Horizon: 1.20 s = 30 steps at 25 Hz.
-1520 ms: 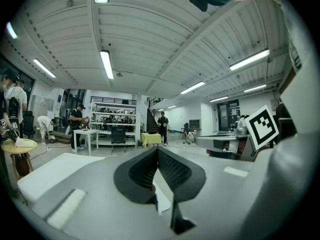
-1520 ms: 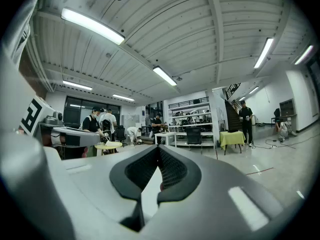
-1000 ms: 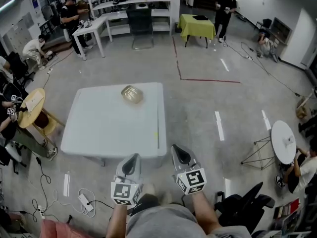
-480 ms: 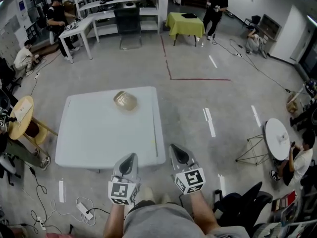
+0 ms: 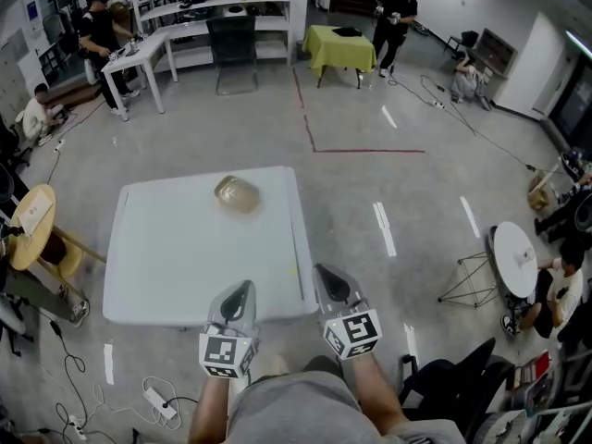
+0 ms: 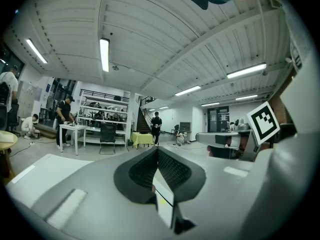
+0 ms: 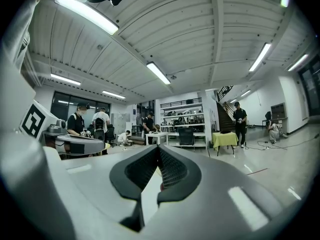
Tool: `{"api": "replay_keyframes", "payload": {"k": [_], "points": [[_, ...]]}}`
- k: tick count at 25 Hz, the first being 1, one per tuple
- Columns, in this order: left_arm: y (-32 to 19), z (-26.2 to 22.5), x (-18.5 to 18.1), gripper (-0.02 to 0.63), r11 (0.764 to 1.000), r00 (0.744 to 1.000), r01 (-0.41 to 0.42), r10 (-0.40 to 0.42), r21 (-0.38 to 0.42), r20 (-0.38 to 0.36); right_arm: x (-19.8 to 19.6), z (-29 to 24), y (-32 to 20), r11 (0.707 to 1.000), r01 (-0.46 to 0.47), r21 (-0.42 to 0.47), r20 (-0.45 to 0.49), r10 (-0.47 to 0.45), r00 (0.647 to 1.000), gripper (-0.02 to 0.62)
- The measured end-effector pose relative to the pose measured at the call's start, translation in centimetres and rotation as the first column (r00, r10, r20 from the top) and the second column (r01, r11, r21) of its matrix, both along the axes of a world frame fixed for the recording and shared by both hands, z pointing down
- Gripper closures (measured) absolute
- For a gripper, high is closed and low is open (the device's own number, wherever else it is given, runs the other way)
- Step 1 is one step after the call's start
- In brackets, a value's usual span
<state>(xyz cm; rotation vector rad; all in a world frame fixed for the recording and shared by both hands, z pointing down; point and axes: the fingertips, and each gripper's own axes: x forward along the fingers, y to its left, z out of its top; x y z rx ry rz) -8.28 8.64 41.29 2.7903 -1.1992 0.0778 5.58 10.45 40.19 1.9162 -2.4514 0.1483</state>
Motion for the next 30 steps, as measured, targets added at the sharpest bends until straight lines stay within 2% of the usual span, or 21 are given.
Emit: {"api": "replay_keyframes", "payload": {"k": [8,17,25,30], "points": [[-2.0,-0.8,-1.3,0.595,1.0,1.0,0.017,-0.017,0.006,-0.016,-1.8,-0.3,-2.2,1.0,0.023,-0.001,-0.007,-0.023,1.0,0.591],[-4.9,0.4,-0.6,0.595,0.997,0.997,0.078,-0.078,-0.021,-0.012,-0.5,0.5,-5.8,0.997,0.072,-0.023,-0.005,-0.072,0.997,0.591],[-10.1,1.5,0.5,0.595,0.986,0.987,0.157,-0.158,-0.048,-0.004,0.4,1.7,-12.2,0.987,0.154,-0.05,0.005,-0.154,0.988,0.592],[-13.7,3.1,1.4,0.595,0.976,0.98,0.197,-0.197,-0.095,0.012,1.3,3.0,-16.4,0.976,0.195,-0.094,0.01,-0.195,0.981,0.591]]}}
